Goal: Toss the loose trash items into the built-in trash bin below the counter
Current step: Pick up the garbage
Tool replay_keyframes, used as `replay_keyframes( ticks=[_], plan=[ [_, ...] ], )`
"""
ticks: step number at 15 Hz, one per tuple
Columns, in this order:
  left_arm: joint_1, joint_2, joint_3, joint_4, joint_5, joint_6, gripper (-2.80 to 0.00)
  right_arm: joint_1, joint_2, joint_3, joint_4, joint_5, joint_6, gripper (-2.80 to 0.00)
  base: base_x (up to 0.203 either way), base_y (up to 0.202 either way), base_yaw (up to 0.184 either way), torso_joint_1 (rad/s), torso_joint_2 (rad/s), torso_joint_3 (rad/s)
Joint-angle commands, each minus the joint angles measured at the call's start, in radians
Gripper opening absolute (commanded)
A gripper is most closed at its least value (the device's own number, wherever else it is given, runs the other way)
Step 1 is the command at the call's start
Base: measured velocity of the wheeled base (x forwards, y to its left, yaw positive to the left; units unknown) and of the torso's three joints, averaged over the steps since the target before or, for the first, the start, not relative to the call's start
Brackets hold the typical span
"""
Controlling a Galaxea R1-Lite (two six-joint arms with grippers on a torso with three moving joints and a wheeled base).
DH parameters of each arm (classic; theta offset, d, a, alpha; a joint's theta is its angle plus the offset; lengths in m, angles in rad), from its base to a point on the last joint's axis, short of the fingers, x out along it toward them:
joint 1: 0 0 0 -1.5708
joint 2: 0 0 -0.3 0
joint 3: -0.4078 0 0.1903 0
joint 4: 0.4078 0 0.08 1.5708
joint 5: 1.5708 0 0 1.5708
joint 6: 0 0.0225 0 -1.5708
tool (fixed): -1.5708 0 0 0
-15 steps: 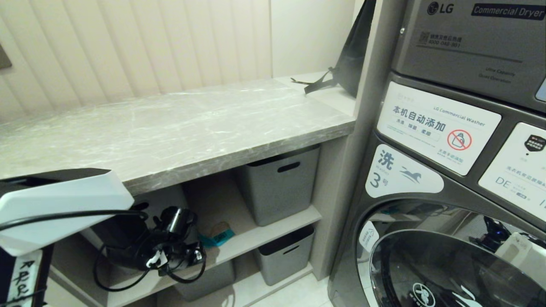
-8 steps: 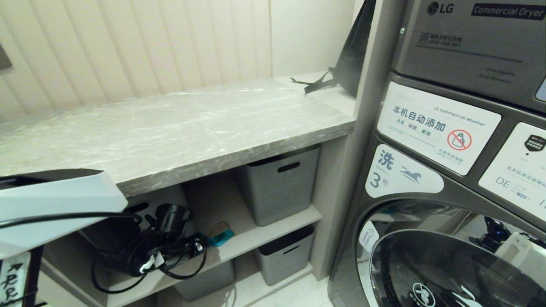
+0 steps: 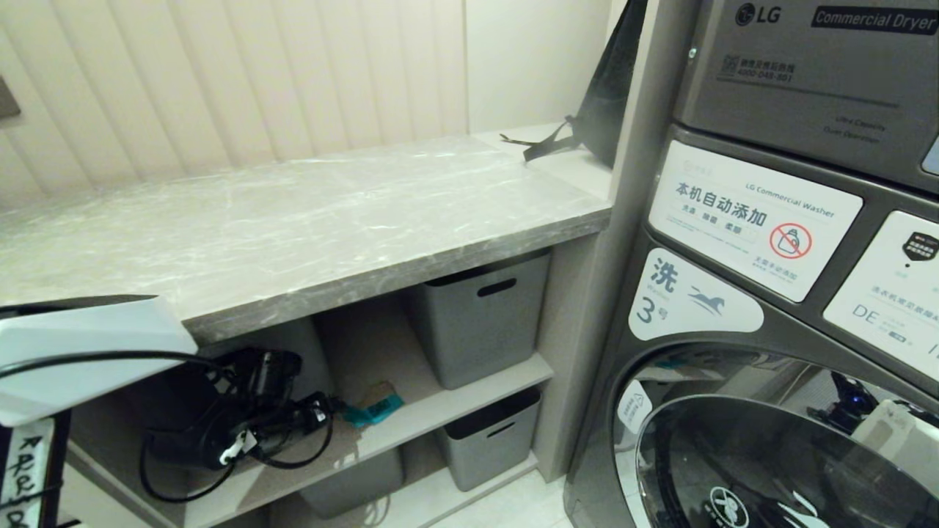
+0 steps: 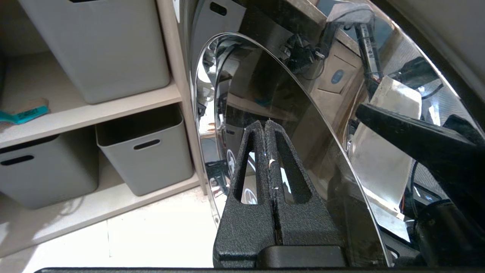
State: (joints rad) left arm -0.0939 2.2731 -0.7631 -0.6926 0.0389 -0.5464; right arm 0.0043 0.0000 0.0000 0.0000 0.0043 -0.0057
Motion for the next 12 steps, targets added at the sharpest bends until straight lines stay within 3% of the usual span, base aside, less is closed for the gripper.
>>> replay_keyframes(
  ticks=[1, 3, 5, 9, 12],
  plan=[
    [0.089, 0.033, -0.029, -0.004, -0.075, 0.029, 0.0, 0.0, -0.002, 0.0, 0.0, 0.0, 0.0, -2.8, 0.0, 0.0, 0.0, 0.0, 0.0, 0.0],
    [0.149, 0.069, -0.031, -0.005, -0.19, 0.096, 0.0, 0.0, 0.0, 0.0, 0.0, 0.0, 0.0, -2.8, 0.0, 0.0, 0.0, 0.0, 0.0, 0.0],
    [0.165, 0.084, -0.03, -0.016, -0.261, 0.099, 0.0, 0.0, -0.001, 0.0, 0.0, 0.0, 0.0, -2.8, 0.0, 0.0, 0.0, 0.0, 0.0, 0.0],
    [0.172, 0.041, 0.015, -0.012, -0.338, 0.11, 0.0, 0.0, -0.002, 0.0, 0.0, 0.0, 0.0, -2.8, 0.0, 0.0, 0.0, 0.0, 0.0, 0.0],
    [0.154, -0.03, 0.117, -0.011, -0.392, 0.189, 0.0, 0.0, -0.002, 0.0, 0.0, 0.0, 0.0, -2.8, 0.0, 0.0, 0.0, 0.0, 0.0, 0.0]
  ],
)
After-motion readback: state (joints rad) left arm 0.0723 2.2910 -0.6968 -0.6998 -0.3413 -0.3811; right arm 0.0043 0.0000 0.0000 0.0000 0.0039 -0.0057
